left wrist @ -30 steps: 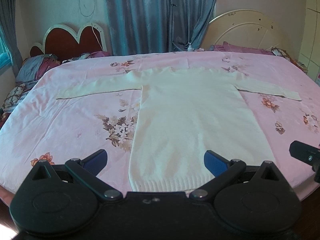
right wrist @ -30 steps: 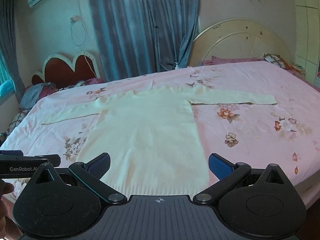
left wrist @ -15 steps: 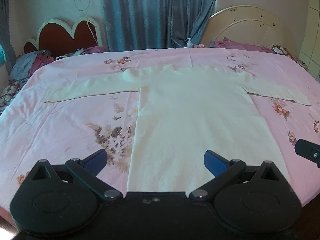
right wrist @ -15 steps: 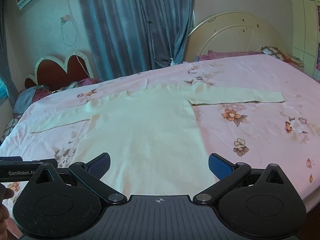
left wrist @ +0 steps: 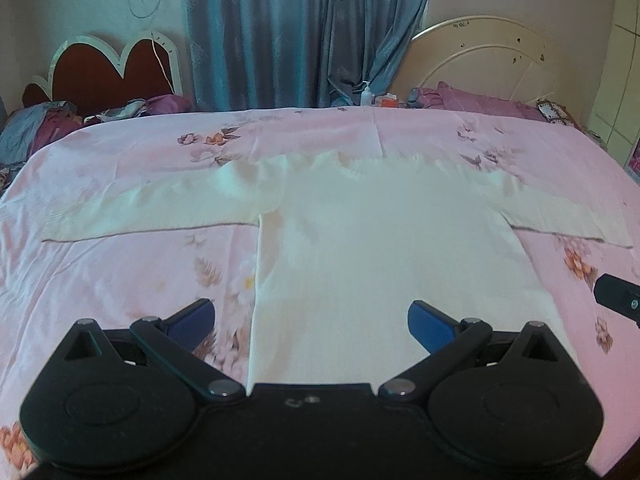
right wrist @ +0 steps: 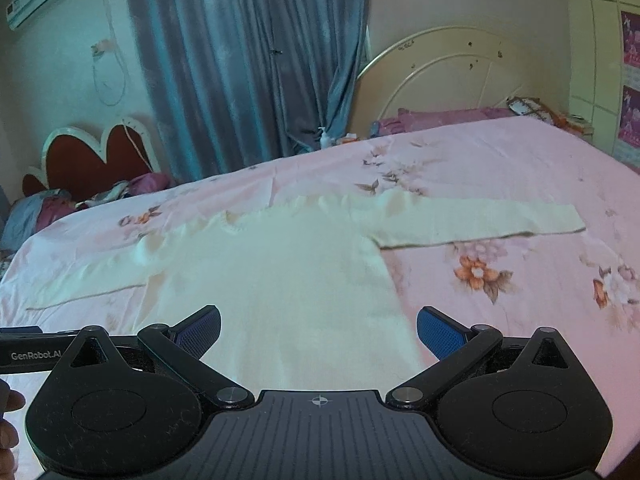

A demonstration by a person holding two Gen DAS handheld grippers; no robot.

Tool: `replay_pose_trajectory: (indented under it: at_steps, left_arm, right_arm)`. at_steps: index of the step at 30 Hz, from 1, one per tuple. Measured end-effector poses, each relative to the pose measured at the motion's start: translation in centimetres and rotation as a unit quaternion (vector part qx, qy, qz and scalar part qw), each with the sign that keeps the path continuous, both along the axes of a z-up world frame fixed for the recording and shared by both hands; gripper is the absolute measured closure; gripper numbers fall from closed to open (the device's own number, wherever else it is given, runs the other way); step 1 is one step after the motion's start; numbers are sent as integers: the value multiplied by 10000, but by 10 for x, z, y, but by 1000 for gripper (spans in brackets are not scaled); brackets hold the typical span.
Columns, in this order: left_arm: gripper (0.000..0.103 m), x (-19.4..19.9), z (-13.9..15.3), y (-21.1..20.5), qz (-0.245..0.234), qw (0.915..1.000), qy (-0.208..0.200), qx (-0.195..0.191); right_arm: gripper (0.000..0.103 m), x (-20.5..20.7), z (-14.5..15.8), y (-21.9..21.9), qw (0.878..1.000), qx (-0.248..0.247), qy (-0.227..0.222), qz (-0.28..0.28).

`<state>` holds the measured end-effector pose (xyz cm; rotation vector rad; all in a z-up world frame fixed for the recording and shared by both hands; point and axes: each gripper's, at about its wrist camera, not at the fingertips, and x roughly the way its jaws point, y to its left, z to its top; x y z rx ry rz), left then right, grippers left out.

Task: Fold small clothes
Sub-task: 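Move both tools toward the sweater, right tool reaching its sleeve cuff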

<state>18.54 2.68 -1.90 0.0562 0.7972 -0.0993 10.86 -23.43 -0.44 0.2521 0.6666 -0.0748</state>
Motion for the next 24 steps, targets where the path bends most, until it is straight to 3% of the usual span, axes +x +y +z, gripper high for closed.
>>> replay_pose_trajectory:
  at_steps: [8,24]
  left_arm:
    - [1,39,-11,-9,69,9999,92,-96]
    - [2,108,-49,-85,218,9995,237,60]
  right_arm:
    - [0,37,-13,-25,9998,-141,59,-96]
    - [0,113,-51,-145,9990,-298,266,-189]
